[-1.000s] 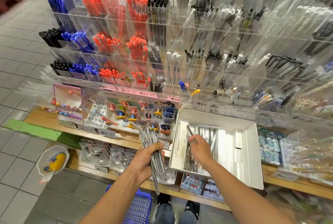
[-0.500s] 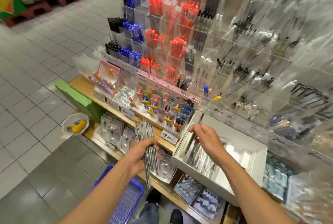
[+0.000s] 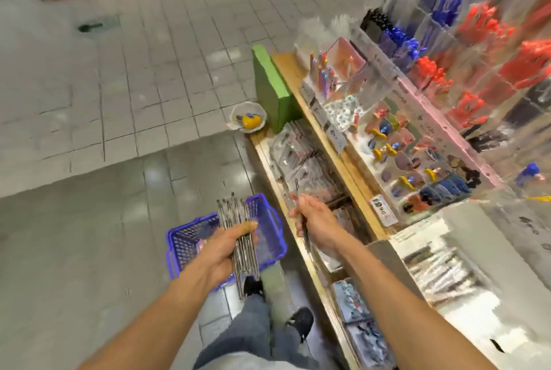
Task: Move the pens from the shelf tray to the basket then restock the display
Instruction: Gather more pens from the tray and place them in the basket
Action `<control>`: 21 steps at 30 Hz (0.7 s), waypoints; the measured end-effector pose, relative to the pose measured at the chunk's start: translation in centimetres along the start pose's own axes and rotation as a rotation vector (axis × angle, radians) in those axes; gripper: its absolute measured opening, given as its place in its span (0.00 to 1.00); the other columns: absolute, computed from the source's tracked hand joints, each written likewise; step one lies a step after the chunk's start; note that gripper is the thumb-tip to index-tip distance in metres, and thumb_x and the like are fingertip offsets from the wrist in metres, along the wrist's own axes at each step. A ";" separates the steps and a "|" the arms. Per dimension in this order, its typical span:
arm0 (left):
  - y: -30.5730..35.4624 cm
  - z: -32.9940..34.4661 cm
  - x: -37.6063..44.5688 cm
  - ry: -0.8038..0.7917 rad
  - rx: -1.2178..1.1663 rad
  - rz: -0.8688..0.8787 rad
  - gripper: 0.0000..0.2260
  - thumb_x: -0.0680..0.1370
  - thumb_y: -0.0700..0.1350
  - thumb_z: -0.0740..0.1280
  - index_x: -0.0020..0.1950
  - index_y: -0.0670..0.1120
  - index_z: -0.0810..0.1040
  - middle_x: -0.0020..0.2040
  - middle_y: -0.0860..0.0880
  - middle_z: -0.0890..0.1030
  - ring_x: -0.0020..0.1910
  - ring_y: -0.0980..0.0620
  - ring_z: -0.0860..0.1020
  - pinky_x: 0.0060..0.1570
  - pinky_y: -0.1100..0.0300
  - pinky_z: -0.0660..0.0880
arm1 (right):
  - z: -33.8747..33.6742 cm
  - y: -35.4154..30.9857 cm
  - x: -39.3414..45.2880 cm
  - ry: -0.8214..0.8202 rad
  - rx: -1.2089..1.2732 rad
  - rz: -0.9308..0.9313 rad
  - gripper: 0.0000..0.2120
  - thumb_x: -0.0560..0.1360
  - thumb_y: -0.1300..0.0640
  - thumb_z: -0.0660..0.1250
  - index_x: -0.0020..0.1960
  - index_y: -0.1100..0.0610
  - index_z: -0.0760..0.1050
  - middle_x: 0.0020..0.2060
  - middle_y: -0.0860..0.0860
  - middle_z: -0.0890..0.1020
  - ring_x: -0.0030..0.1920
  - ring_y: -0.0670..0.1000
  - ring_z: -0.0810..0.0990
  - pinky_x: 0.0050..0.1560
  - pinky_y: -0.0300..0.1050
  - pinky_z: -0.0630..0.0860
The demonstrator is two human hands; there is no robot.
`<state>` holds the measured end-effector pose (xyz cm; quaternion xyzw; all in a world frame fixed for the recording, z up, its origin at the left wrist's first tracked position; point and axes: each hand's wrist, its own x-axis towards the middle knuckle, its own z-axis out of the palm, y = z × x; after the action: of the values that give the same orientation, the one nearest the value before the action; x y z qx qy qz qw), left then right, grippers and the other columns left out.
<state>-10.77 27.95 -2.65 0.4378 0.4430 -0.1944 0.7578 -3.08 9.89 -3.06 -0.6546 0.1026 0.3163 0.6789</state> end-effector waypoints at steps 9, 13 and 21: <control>-0.8 -9.5 8.9 0.154 -0.114 -0.106 0.03 0.76 0.37 0.70 0.43 0.39 0.80 0.29 0.45 0.81 0.25 0.53 0.80 0.23 0.64 0.75 | 8.4 8.9 10.6 -0.064 -0.109 0.319 0.08 0.83 0.59 0.56 0.47 0.56 0.71 0.34 0.53 0.73 0.25 0.46 0.70 0.26 0.40 0.72; -1.9 -12.2 16.9 0.213 -0.068 -0.136 0.02 0.76 0.36 0.70 0.47 0.38 0.80 0.29 0.47 0.81 0.23 0.55 0.79 0.21 0.65 0.73 | 9.8 14.4 16.9 -0.043 -0.228 0.416 0.08 0.82 0.63 0.59 0.44 0.56 0.69 0.32 0.54 0.71 0.26 0.48 0.70 0.28 0.41 0.73; -10.9 -16.6 40.4 0.273 -0.082 -0.246 0.05 0.75 0.37 0.72 0.46 0.37 0.79 0.28 0.46 0.80 0.23 0.52 0.78 0.23 0.63 0.75 | 9.6 31.6 33.7 0.060 -0.434 0.500 0.04 0.78 0.65 0.63 0.52 0.60 0.71 0.31 0.56 0.75 0.24 0.49 0.71 0.23 0.37 0.69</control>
<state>-5.08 39.70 -45.73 0.3714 0.5996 -0.2062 0.6782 2.78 27.18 -46.57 -0.7477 0.2100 0.4681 0.4217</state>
